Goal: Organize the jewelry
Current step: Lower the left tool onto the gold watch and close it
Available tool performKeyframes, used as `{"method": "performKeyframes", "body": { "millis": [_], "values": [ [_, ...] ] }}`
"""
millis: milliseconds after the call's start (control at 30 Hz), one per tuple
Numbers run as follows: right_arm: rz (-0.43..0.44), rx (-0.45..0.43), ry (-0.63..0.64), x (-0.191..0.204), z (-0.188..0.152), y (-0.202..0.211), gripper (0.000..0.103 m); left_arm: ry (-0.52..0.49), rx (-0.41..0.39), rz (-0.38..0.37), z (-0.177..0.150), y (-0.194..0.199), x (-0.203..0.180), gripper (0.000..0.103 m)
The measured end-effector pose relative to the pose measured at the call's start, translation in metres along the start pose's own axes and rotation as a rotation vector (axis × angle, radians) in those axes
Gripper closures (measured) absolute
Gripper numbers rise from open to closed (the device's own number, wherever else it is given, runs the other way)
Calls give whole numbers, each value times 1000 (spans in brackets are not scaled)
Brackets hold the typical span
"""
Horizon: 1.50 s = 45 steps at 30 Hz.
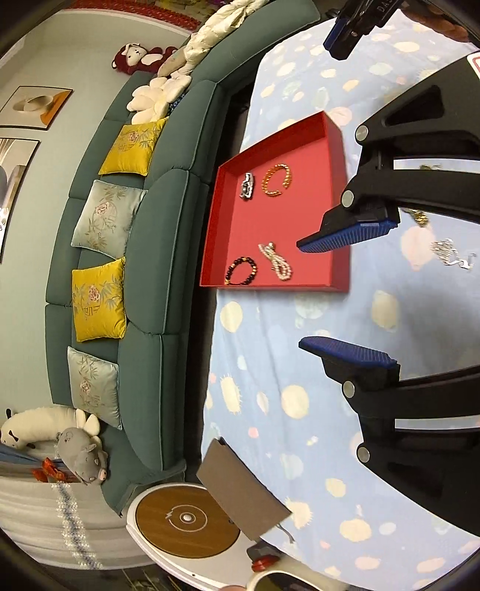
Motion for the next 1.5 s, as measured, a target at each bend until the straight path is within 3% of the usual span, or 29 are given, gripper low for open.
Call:
{"method": "performKeyframes", "body": {
  "millis": [300, 533, 667, 900, 1100, 1267, 1333, 1500],
  "values": [
    [10, 80, 45, 27, -83, 3, 58, -6, 128, -27, -84, -2, -7, 56],
    [23, 144, 135, 52, -112, -22, 58, -79, 182, -18, -114, -34, -20, 56],
    [29, 163, 150, 57, -116, -33, 58, -71, 224, -29, -124, -50, -21, 56],
    [17, 176, 107, 43, -110, -40, 58, -91, 233, -19, -131, -57, -24, 56],
    [-4, 173, 55, 26, -104, -44, 58, -72, 222, -65, -121, -54, -35, 56],
    [-25, 186, 54, 22, -106, -55, 58, -116, 207, -104, -111, -57, -59, 54],
    [-30, 192, 56, 21, -107, -60, 58, -134, 194, -91, -108, -61, -65, 49],
    [-39, 196, 48, 15, -106, -69, 58, -157, 200, -67, -105, -77, -70, 49]
  ]
}}
Point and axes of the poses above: each gripper's, at about its wrist camera, not at the fingertips, and y roughly against the way its jaws point, x to its left, z to its top, the point moved 8 cm from there along -y, roughly the way its jaws point, and after that the axes turned 6 degrees about x, right-handed, at the moved point
